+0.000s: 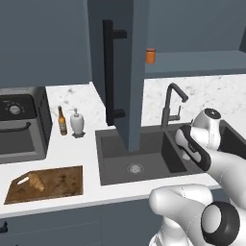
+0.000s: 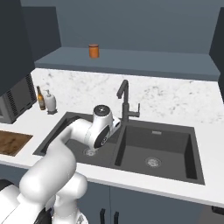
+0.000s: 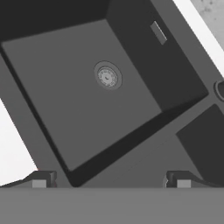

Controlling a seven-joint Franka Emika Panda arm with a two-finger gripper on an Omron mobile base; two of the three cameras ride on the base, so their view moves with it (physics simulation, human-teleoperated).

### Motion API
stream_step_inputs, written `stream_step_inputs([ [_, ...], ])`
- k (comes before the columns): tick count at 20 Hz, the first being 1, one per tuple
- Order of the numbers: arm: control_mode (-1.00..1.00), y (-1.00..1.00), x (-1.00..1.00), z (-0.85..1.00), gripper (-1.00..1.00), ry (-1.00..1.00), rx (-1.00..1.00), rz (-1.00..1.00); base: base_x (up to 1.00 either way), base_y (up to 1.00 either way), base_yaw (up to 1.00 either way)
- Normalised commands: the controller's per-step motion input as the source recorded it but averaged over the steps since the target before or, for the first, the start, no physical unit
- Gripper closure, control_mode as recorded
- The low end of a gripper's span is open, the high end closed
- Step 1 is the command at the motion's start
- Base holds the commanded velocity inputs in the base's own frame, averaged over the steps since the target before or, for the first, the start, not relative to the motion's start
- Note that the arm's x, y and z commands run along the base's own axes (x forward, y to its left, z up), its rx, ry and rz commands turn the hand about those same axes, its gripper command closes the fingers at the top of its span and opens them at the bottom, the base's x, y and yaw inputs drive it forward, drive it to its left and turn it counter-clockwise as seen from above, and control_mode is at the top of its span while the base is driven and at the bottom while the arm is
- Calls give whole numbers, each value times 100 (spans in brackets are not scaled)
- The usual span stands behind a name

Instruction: From the different types of pastries on the counter, select a croissant and place it on the cutting board. Then retrieve a jar of jam from the cabinet and place it alongside the croissant on the cutting board.

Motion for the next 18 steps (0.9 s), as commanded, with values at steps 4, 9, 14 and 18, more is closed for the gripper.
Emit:
stream_step_inputs([
  [4,100,0,0,0,-100,0,0,0,8,-4,0],
  [9,100,0,0,0,-100,0,0,0,0,0,0],
  [14,100,0,0,0,-100,0,0,0,0,0,0],
  [18,100,0,0,0,-100,0,0,0,0,1,0],
])
